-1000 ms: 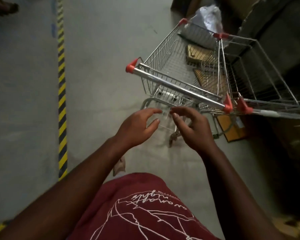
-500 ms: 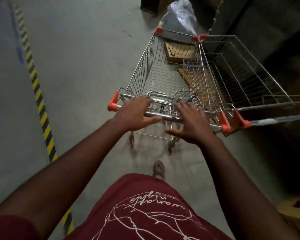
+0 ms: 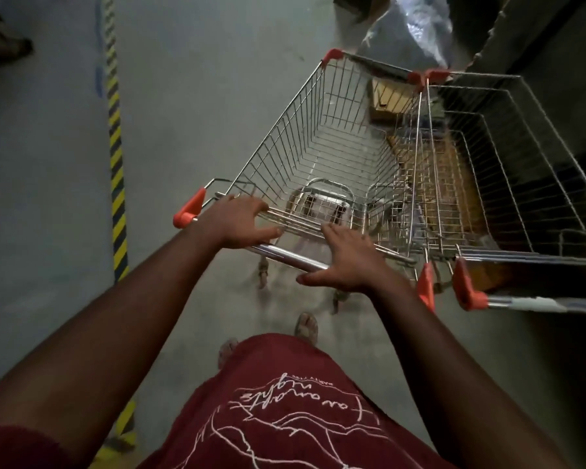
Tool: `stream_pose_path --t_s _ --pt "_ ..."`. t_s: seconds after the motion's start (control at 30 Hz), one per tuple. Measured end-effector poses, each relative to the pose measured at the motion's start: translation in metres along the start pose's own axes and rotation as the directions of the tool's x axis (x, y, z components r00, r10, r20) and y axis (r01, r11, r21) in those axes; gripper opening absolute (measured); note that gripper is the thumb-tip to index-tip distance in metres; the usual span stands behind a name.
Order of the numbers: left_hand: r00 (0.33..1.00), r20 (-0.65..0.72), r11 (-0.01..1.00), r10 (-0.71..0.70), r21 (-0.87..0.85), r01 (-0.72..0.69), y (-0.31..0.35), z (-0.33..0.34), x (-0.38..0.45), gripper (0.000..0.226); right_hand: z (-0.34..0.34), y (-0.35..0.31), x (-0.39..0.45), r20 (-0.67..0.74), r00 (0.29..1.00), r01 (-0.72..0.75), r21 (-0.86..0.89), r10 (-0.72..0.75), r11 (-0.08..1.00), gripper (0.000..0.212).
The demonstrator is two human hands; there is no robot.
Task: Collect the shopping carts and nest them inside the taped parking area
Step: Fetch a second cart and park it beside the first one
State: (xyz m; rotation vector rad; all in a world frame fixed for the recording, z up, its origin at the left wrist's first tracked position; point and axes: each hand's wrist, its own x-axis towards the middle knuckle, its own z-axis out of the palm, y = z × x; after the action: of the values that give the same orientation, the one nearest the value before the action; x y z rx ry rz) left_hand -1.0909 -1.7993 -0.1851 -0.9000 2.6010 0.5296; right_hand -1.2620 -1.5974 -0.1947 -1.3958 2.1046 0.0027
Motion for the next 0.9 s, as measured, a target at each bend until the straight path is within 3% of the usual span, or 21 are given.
stream_pose_path --t_s 0.57,0.9 --pt "0.969 -0.086 0.963 -0.233 -0.155 0.218 0.051 0.079 -0.152 0.066 0.035 -0.006 -0.097 0.054 0.970 0.240 -0.087 -0.237 0.967 0.125" --pt "0.864 -0.196 0.874 -0.464 -0.258 0.411 0.105 0.154 -0.288 0.053 0.084 -0.019 -0.175 0.160 0.911 0.402 -0.125 -0.381 0.907 0.134"
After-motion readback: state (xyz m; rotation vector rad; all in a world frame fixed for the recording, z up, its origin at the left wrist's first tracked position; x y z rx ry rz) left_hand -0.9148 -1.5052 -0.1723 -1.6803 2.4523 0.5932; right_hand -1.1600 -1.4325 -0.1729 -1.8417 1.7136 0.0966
